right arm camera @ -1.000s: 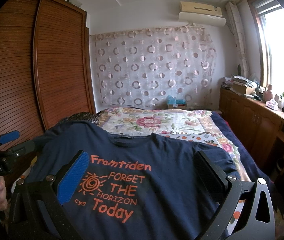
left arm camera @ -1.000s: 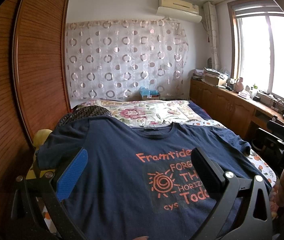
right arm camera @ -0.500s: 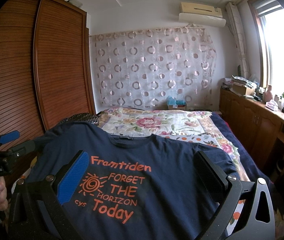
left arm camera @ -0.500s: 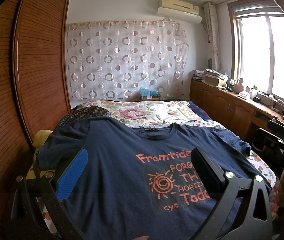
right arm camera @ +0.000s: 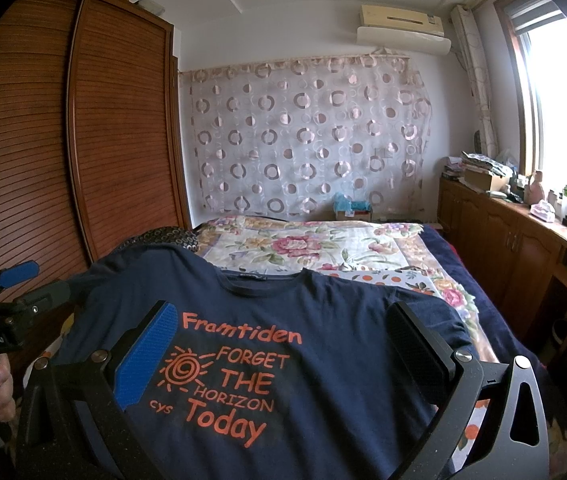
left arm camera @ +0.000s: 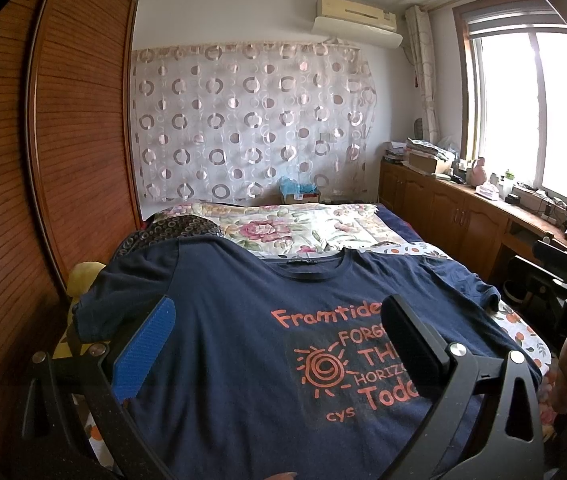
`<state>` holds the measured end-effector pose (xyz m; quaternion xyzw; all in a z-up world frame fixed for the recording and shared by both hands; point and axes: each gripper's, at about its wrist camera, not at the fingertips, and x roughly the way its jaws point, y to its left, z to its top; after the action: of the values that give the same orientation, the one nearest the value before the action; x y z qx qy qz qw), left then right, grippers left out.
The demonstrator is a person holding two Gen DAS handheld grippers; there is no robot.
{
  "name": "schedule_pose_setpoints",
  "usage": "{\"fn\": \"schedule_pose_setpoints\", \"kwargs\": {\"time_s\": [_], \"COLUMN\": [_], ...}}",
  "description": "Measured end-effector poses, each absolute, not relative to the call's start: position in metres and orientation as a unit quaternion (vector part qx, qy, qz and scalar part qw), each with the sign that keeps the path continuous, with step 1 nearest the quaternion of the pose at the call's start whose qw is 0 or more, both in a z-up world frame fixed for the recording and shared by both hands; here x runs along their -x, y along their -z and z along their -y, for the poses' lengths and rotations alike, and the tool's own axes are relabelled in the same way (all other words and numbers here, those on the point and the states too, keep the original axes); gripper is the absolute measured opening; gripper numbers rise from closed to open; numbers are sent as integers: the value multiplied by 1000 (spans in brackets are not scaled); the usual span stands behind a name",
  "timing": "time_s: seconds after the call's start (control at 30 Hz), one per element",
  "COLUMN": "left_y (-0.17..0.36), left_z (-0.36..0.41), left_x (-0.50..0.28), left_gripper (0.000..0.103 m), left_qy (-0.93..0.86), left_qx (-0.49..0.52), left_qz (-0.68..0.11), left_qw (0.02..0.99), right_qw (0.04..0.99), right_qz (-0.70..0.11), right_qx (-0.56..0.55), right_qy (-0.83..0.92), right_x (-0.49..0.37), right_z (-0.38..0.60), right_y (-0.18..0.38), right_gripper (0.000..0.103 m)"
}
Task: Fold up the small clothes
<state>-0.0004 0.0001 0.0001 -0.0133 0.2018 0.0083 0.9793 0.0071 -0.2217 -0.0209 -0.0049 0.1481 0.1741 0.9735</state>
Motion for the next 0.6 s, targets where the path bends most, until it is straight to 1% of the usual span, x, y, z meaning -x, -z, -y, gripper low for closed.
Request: {"fn": "schedule_pose_setpoints", "kwargs": {"time_s": [0.6], "left_y": [0], "left_z": [0], "left_x": [1], "left_gripper": [103], "left_qy": [-8], "left_qx": [12], "left_qz": [-200], "left_qw": [980], "right_qw": [973], "right_qz": [-146], "right_qx": [6], "right_qy": [-176], "right_x": [-7], "right_z": [221], "right_y": [21], "right_gripper": [103]}}
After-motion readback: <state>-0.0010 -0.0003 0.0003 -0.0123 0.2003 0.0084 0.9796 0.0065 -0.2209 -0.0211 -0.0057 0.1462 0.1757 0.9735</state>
